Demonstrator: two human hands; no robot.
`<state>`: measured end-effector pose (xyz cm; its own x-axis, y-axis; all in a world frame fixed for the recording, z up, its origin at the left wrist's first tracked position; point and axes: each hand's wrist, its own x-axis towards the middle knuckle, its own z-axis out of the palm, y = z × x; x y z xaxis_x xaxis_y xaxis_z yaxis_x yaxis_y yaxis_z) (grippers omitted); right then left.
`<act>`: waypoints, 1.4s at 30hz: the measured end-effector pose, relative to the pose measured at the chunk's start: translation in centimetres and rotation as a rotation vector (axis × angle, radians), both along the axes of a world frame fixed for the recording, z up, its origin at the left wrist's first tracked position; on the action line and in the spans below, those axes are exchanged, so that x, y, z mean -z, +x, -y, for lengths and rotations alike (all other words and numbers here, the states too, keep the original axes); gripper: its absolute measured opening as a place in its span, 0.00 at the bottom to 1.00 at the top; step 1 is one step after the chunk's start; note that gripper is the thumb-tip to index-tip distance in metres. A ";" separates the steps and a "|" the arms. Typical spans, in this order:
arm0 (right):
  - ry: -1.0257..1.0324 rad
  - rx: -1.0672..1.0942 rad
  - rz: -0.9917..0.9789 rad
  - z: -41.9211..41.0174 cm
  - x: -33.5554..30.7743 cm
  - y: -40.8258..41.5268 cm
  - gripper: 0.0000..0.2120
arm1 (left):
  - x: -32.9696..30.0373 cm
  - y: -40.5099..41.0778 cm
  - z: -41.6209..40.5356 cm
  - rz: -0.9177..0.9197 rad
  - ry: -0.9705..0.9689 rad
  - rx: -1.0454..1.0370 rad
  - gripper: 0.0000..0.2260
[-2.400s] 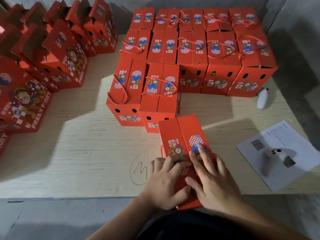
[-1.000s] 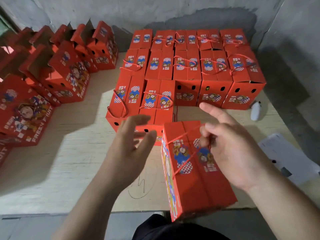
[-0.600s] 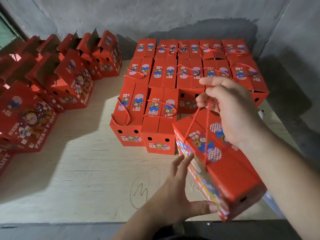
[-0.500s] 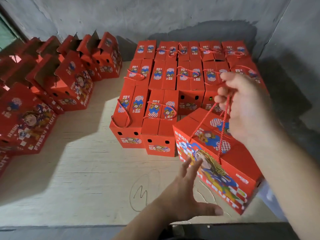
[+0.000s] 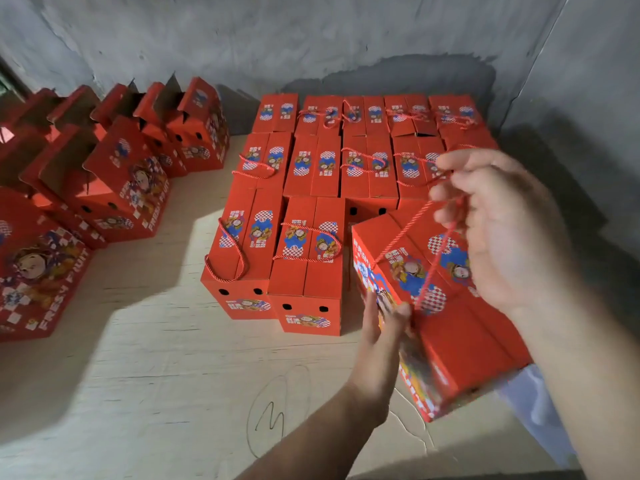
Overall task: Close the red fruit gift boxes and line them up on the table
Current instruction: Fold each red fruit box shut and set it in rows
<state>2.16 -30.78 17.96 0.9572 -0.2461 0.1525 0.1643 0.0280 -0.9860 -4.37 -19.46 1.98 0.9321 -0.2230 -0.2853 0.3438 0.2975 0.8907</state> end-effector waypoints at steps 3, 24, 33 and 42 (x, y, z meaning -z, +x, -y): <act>-0.139 -0.081 -0.032 -1.5 1.4 3.0 0.11 | -0.3 1.2 -0.2 0.077 0.012 0.062 0.26; -0.997 -0.241 -0.637 1.5 19.1 5.6 0.50 | 6.2 12.0 -8.5 0.790 1.742 0.322 0.43; -1.206 -0.119 -0.579 -0.1 21.5 6.2 0.44 | 6.3 12.7 -8.5 0.736 1.776 0.427 0.42; -1.102 -0.436 -0.080 -10.0 18.7 2.0 0.32 | 4.0 6.2 -12.2 0.740 1.309 0.078 0.23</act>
